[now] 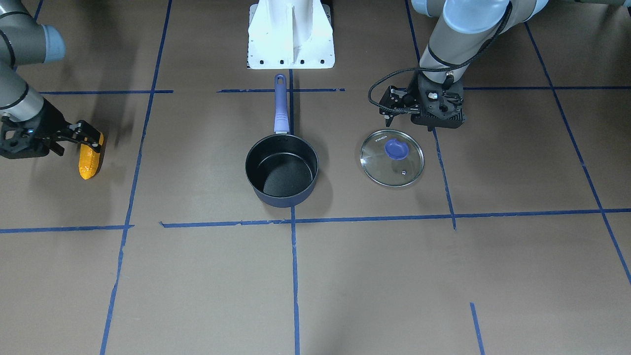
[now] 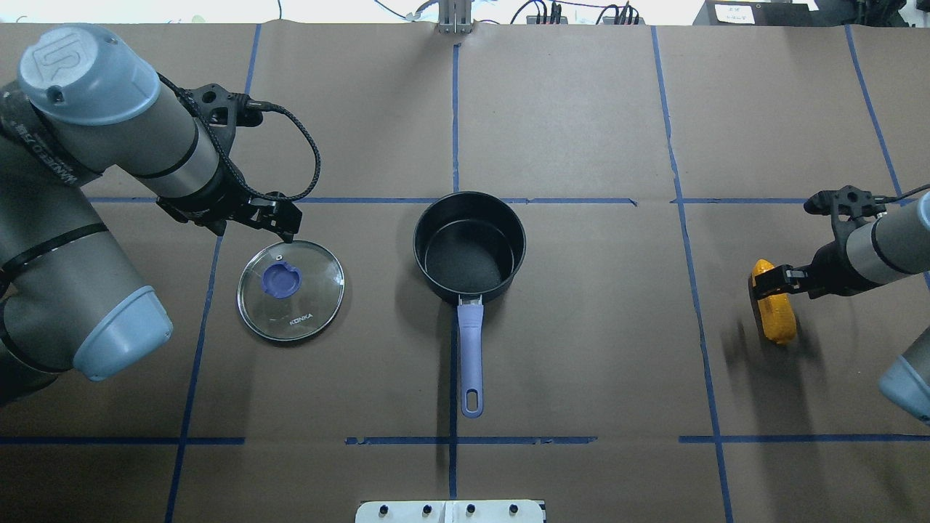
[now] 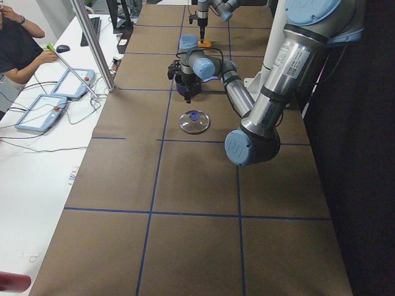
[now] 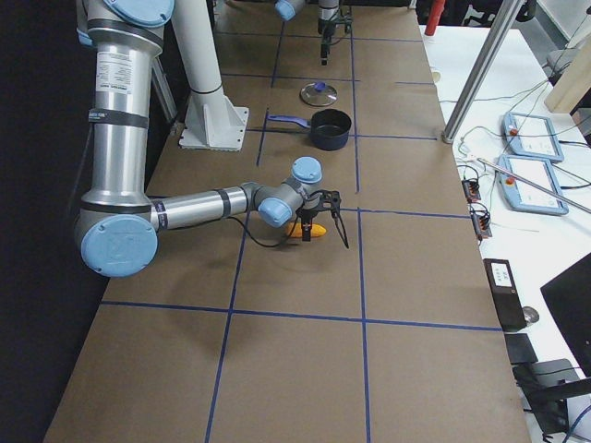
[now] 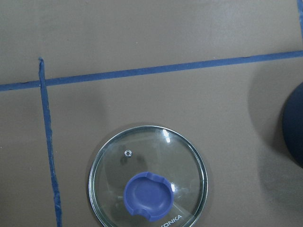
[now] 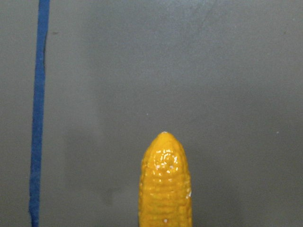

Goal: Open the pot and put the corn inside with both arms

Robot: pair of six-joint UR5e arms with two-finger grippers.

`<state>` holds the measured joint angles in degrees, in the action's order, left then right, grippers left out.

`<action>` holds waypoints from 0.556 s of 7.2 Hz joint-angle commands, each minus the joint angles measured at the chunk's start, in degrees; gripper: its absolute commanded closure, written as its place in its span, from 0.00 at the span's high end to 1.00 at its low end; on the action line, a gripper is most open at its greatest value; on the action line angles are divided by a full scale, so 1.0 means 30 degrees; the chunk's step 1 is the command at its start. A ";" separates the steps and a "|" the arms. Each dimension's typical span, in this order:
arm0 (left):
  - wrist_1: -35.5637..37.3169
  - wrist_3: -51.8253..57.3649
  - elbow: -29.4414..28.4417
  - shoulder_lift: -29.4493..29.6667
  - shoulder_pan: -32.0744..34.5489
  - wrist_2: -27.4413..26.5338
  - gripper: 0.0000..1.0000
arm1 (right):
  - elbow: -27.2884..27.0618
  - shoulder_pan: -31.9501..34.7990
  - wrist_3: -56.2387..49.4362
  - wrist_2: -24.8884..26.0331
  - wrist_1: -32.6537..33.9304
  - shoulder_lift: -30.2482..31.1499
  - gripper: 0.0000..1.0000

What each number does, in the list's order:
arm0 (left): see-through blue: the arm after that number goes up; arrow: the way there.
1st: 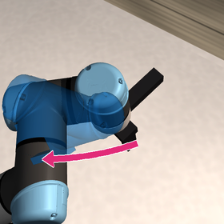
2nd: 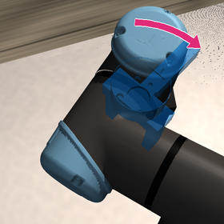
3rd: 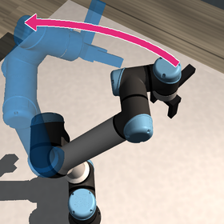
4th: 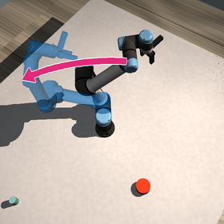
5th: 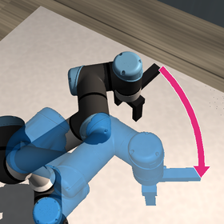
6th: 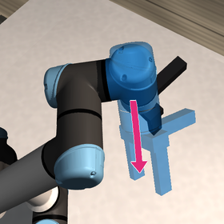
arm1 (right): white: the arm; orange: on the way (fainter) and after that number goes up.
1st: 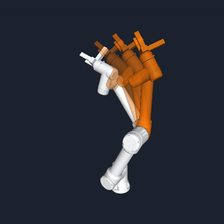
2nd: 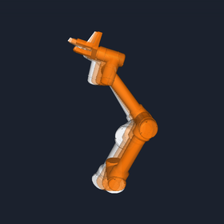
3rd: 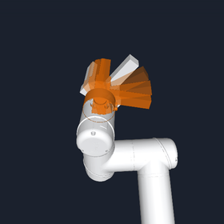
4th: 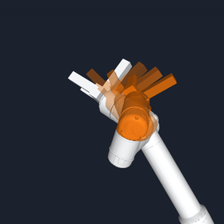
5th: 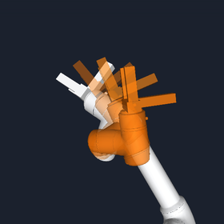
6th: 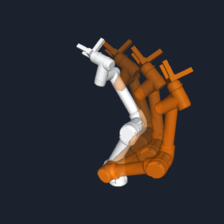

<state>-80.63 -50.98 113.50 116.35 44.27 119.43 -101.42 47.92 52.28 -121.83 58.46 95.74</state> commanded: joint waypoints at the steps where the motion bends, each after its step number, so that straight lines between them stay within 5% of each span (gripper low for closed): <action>1: 0.0011 0.0000 0.0367 -0.0140 0.0095 0.0003 1.00 | 0.0405 -0.0881 -0.0023 0.0442 0.0055 0.0019 1.00; 2: 0.0011 0.0000 0.0543 -0.0170 0.0183 0.0003 1.00 | 0.0407 -0.0856 0.0006 0.0443 0.0026 0.0019 0.98; 3: -0.0018 0.0000 0.0574 -0.0170 0.0183 0.0003 1.00 | 0.0349 -0.0855 0.0006 0.0414 0.0084 0.0019 0.51; 4: -0.0019 0.0000 0.0603 -0.0170 0.0183 0.0003 1.00 | 0.0319 -0.0855 0.0006 0.0384 0.0085 0.0019 0.17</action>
<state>-80.65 -50.98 115.12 115.87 44.78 119.44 -100.37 45.41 52.28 -120.60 58.66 95.80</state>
